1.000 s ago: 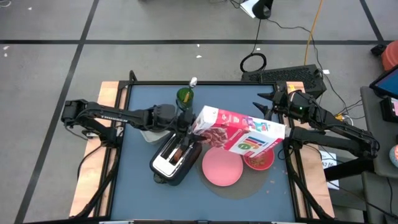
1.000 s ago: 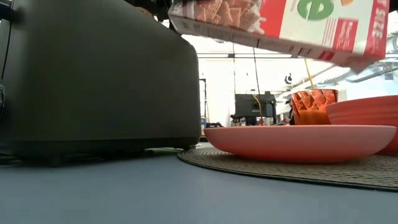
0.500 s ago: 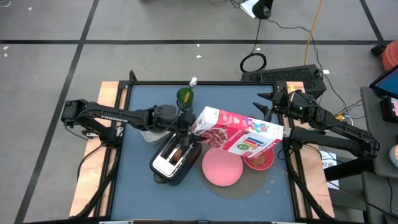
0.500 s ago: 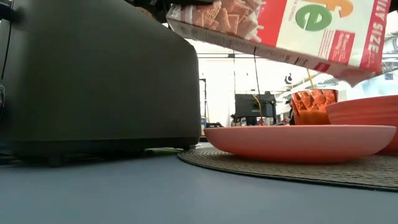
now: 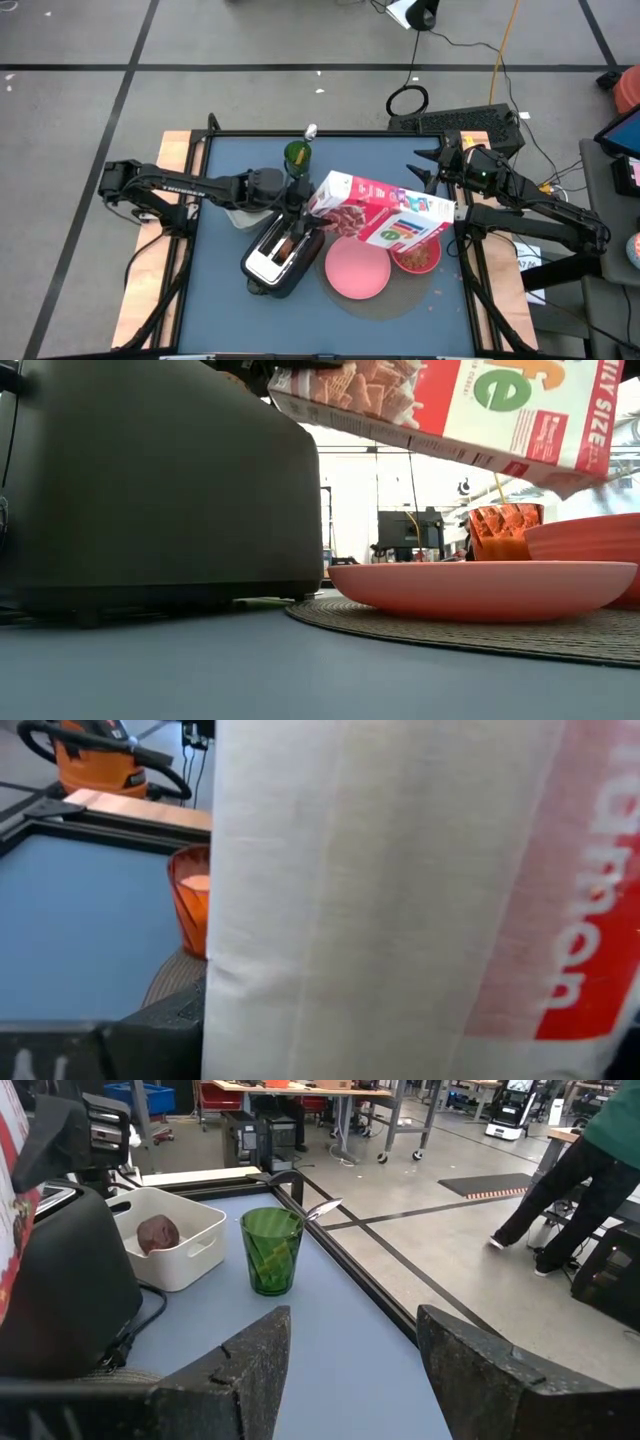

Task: Arrange a breakfast setting
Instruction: Pour the cereal from the cereal box into the red bowl

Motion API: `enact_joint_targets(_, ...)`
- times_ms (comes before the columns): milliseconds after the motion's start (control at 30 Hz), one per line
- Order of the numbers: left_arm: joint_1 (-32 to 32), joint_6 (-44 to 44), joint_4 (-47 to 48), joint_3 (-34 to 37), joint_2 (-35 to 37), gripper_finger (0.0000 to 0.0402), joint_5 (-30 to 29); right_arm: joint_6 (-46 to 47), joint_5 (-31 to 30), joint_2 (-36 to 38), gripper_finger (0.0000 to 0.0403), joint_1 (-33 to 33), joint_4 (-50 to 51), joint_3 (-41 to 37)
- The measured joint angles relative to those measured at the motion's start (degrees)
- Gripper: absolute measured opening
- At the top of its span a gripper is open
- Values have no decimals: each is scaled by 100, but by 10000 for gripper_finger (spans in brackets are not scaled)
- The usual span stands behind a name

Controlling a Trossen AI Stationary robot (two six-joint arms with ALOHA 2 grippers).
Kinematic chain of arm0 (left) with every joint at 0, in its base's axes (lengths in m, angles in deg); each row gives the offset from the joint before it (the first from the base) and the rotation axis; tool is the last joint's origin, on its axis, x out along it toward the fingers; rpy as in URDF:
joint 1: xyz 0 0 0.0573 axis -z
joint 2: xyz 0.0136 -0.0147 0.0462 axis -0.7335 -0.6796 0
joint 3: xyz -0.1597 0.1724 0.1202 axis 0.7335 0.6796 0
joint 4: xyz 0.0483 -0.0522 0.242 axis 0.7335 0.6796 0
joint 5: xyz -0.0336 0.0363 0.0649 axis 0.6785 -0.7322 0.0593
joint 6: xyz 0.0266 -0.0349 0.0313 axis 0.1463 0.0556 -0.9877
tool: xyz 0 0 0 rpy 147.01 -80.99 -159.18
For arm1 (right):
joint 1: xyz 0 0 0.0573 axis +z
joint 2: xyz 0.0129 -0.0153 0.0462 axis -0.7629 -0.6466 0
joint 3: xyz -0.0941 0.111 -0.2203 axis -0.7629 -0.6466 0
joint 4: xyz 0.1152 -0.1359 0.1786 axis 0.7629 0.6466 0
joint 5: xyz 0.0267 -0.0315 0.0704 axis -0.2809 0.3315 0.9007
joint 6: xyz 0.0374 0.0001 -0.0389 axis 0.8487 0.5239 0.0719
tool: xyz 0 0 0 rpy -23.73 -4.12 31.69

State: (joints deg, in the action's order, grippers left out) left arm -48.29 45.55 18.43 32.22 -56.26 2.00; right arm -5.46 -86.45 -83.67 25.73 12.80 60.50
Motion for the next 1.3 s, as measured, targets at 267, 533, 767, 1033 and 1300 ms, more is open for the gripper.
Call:
enact_joint_targets(267,1,-17,-11,0,0,271,0,0,0,-2,210,-2,0,0)
enact_joint_targets(533,1,-54,-16,0,3,271,1,0,1,12,210,-1,-2,0)
enact_joint_targets(767,-4,-57,29,-2,148,271,1,2,2,168,210,0,1,0)
enact_joint_targets(1033,-11,-52,-34,-7,189,271,2,260,4,458,210,-2,440,2)
enact_joint_targets(1300,-11,-50,-210,-7,199,271,2,262,4,536,210,-1,754,2)
